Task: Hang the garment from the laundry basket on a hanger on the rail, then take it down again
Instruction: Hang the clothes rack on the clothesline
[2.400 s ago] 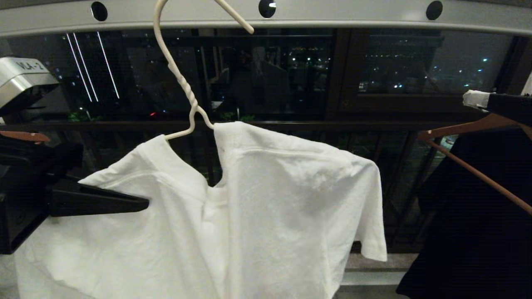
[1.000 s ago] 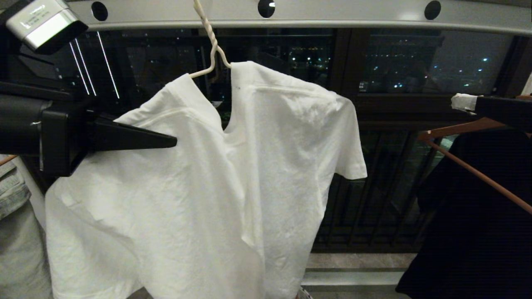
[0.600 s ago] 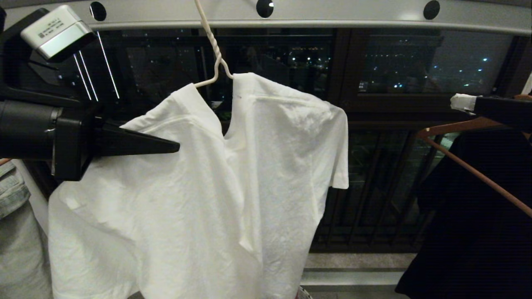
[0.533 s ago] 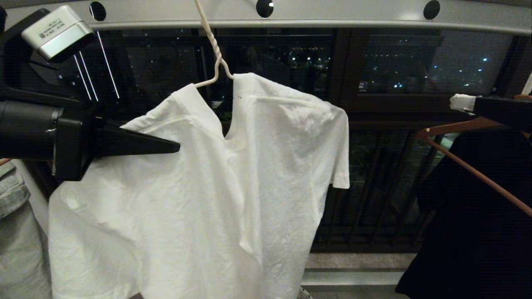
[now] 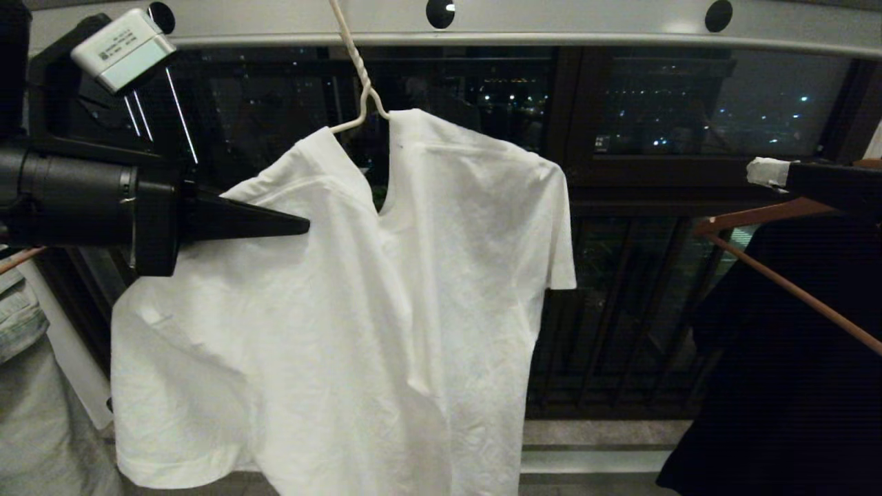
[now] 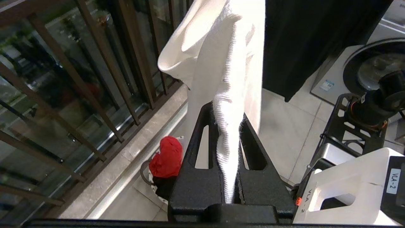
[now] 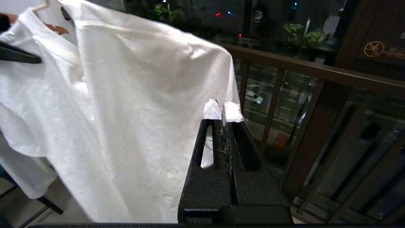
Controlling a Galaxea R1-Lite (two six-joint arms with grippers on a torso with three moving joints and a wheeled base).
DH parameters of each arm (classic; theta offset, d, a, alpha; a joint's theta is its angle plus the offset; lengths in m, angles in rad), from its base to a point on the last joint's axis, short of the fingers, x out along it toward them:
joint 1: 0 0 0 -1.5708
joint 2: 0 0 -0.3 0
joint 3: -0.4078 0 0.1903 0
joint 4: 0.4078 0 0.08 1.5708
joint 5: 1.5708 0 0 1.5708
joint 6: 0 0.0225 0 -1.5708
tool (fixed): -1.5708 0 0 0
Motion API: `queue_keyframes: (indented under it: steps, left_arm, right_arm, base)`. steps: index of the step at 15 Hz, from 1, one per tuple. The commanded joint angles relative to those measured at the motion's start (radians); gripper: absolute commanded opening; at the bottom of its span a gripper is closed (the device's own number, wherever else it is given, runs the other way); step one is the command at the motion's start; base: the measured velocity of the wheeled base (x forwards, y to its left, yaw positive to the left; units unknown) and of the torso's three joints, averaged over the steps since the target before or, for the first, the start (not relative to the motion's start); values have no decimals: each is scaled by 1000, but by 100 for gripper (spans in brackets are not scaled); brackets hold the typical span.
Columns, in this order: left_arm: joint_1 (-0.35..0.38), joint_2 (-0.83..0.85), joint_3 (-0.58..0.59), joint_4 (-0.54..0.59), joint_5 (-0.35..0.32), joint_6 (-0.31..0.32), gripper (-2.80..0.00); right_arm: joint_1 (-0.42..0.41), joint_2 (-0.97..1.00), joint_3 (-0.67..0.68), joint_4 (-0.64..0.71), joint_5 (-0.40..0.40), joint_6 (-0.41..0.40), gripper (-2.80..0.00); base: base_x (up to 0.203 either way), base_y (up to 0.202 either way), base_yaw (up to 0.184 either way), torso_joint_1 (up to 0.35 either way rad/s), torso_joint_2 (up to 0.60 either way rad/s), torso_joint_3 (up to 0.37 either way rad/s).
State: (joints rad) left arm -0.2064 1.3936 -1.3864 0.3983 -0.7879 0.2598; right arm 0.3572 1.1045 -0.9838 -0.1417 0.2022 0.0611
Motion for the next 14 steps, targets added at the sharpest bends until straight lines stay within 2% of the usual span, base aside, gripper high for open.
queue_keyframes:
  steps: [1, 4, 7, 9, 14]
  left_arm:
    - [-7, 10, 3, 2, -2, 4, -280]
    - [-32, 19, 1, 1, 12, 6, -280]
    - [-50, 33, 18, -50, 81, 6, -280]
    - [-54, 39, 37, -82, 104, 4, -280]
    - [-75, 36, 57, -104, 123, 10, -280]
  right_arm:
    - [0, -5, 1, -1, 2, 0, -280]
    - [0, -5, 2, -1, 2, 0, -280]
    - [0, -5, 1, -1, 2, 0, -280]
    - [0, -5, 1, -2, 2, 0, -280]
    - [0, -5, 2, -2, 2, 0, -280]
  base:
    - [0, 0, 0, 0, 0, 0]
    - [0, 0, 0, 0, 0, 0]
    - [0, 0, 0, 0, 0, 0]
    - [0, 0, 0, 0, 0, 0]
    - [0, 0, 0, 0, 0, 0]
